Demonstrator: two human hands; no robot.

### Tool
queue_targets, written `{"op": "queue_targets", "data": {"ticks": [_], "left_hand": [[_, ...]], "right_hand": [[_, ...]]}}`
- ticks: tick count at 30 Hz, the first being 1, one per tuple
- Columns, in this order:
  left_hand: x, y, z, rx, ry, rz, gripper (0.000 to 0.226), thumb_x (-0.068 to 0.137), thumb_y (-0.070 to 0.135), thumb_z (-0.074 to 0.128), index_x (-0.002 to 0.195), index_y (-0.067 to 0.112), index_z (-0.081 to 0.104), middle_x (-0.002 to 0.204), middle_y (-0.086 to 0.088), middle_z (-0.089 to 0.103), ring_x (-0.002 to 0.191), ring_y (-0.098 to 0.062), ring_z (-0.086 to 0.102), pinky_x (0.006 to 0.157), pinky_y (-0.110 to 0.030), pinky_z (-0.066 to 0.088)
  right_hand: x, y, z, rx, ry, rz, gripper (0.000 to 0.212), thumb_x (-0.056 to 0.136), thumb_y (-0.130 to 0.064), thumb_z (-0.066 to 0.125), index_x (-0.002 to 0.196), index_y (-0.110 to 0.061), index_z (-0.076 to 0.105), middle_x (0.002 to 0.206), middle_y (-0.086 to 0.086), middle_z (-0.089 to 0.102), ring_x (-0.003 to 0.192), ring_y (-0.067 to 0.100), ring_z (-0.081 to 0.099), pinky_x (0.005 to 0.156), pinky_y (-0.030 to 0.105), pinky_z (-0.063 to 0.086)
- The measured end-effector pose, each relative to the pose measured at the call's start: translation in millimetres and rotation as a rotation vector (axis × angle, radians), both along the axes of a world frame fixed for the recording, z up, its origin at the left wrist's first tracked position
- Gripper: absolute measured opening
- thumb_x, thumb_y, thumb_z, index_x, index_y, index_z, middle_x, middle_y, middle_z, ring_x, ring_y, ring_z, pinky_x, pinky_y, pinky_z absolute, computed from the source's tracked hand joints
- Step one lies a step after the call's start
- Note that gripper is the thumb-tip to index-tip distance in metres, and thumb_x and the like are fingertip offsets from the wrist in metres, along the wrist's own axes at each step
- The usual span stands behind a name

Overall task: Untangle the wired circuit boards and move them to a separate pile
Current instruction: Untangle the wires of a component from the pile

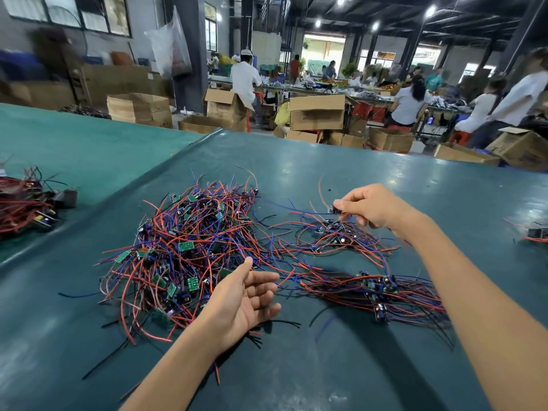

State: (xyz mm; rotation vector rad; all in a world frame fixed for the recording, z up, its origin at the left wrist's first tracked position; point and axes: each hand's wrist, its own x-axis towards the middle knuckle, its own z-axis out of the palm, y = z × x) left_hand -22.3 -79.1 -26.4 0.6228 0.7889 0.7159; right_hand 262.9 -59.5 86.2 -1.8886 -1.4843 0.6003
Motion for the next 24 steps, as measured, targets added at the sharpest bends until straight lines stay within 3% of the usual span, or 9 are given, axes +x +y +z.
{"op": "queue_targets", "data": {"ticks": [5,9,13,15,18,20,24], "left_hand": [[-1,1,1,0.0,0.008,-0.001,0.056,0.103,0.047,0.047,0.093,-0.003,0.073,0.07,-0.01,0.064,0.051,-0.016,0.06,0.054,-0.035,0.058],[-1,-1,2,-0.001,0.012,0.001,0.056,0.104,0.046,0.047,0.093,-0.002,0.072,0.07,-0.01,0.064,0.051,-0.016,0.06,0.055,-0.035,0.059],[0,-2,3,0.013,0.021,0.003,0.055,0.104,0.045,0.046,0.096,-0.003,0.071,0.069,-0.009,0.064,0.052,-0.016,0.059,0.055,-0.035,0.059],[0,-1,3,0.014,0.019,0.005,0.054,0.105,0.044,0.046,0.096,-0.003,0.071,0.069,-0.01,0.064,0.052,-0.016,0.059,0.055,-0.035,0.059],[0,-2,3,0.014,0.013,0.006,0.054,0.105,0.044,0.046,0.097,-0.003,0.07,0.069,-0.01,0.063,0.052,-0.016,0.059,0.055,-0.035,0.059],[1,-3,2,0.015,0.011,0.012,0.054,0.105,0.044,0.045,0.097,-0.004,0.07,0.068,-0.009,0.063,0.051,-0.016,0.058,0.054,-0.035,0.059],[3,-4,4,0.018,0.001,0.028,0.053,0.105,0.043,0.046,0.094,-0.003,0.07,0.066,-0.009,0.062,0.05,-0.015,0.057,0.052,-0.034,0.059]], "right_hand": [[-3,4,-1,0.022,0.016,0.008,0.024,0.088,-0.038,0.075,0.08,-0.016,0.077,0.069,-0.004,0.075,0.041,0.007,0.041,0.038,0.015,0.033],[1,-17,-10,-0.024,0.032,0.088,0.026,0.085,-0.044,0.075,0.079,-0.019,0.078,0.06,0.011,0.064,0.05,0.019,0.041,0.045,0.022,0.032],[13,-47,-24,-0.076,0.016,0.104,0.031,0.081,-0.049,0.075,0.076,-0.019,0.077,0.048,0.004,0.053,0.044,0.012,0.038,0.042,0.018,0.031],[19,-59,-32,-0.116,-0.018,0.098,0.027,0.085,-0.043,0.074,0.077,-0.018,0.078,0.053,0.008,0.057,0.048,0.015,0.042,0.045,0.019,0.033],[27,-70,-47,-0.176,-0.067,0.063,0.022,0.086,-0.039,0.077,0.079,-0.018,0.079,0.059,-0.002,0.062,0.052,0.015,0.047,0.052,0.021,0.038],[29,-75,-58,-0.209,-0.109,0.043,0.021,0.083,-0.039,0.079,0.076,-0.019,0.079,0.063,0.0,0.063,0.055,0.013,0.047,0.059,0.026,0.041],[28,-78,-75,-0.17,-0.223,-0.021,0.017,0.081,-0.04,0.081,0.071,-0.027,0.078,0.066,0.003,0.069,0.06,0.01,0.051,0.064,0.029,0.041]]}}
